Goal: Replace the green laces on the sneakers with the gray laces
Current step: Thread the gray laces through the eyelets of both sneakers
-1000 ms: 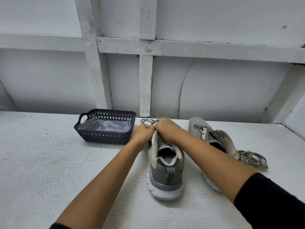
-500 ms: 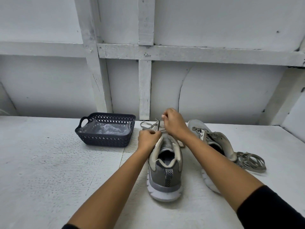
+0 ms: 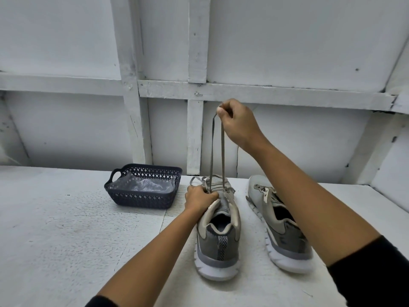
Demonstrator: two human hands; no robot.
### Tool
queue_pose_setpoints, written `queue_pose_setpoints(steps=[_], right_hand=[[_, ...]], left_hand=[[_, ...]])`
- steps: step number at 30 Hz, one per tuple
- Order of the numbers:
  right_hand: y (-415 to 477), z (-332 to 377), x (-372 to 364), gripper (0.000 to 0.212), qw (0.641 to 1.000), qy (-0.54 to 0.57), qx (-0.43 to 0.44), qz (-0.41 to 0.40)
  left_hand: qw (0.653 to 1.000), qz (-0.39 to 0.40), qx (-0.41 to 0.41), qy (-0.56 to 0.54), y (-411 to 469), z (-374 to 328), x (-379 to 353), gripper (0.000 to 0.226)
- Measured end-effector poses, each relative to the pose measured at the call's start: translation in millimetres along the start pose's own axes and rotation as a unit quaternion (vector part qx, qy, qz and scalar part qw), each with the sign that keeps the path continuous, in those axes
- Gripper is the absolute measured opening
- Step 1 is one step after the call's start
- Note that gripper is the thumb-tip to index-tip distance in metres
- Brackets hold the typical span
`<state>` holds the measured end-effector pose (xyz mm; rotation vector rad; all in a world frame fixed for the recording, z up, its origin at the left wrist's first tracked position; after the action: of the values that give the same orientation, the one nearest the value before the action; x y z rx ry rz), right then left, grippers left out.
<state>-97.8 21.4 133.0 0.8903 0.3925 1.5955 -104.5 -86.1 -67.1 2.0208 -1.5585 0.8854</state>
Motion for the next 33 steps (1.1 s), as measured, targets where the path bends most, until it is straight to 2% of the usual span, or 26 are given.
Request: queue_pose_setpoints(steps=[6, 8, 11, 14, 17, 20, 24, 27, 29, 33], right_hand=[[-13, -5, 9, 0.015, 0.999, 0.024, -0.025, -0.002], [-16, -7, 12, 0.015, 0.999, 0.029, -0.030, -0.002], [-18, -9, 17, 0.017, 0.998, 0.039, -0.039, -0.004], [-18, -8, 19, 0.018, 0.998, 0.043, -0.042, -0.007], [-19, -7, 22, 0.016, 0.998, 0.051, -0.044, -0.009], [-21, -6, 23, 0.015, 0.996, 0.077, -0.053, -0.017], [-27, -5, 19, 0.010, 0.978, 0.181, -0.095, -0.045], [-33, -5, 16, 0.008, 0.949, 0.265, -0.159, -0.063], [-37, -6, 13, 0.007, 0.929, 0.307, -0.192, -0.071], [-42, -9, 11, 0.010, 0.917, 0.332, -0.206, -0.083]], left_hand=[[0.997, 0.064, -0.038, 0.009, -9, -16, 32, 0.029], [0.995, 0.052, -0.083, -0.002, -14, -32, 56, 0.034], [0.981, -0.025, -0.161, -0.110, -25, -62, 102, 0.029], [0.948, 0.017, -0.239, -0.211, -36, -86, 137, 0.023], [0.947, 0.023, -0.279, -0.160, -43, -103, 152, 0.013], [0.951, -0.018, -0.287, -0.115, -46, -113, 150, 0.018], [0.944, -0.059, -0.284, -0.157, -51, -115, 142, 0.023], [0.939, -0.048, -0.250, -0.231, -52, -113, 133, 0.009], [0.935, -0.026, -0.231, -0.269, -52, -111, 127, 0.007], [0.933, -0.020, -0.235, -0.272, -54, -113, 120, 0.009]])
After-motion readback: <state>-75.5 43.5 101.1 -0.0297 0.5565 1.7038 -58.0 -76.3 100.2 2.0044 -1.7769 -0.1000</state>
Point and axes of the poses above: each hand's wrist, its own y-axis towards the middle knuckle, its own x-axis out of the back of the hand, z = x × y, the point moved 2 cm from there along y, towards the middle knuckle, and after that the axes turned 13 degrees about y, right-handed, at the moved point
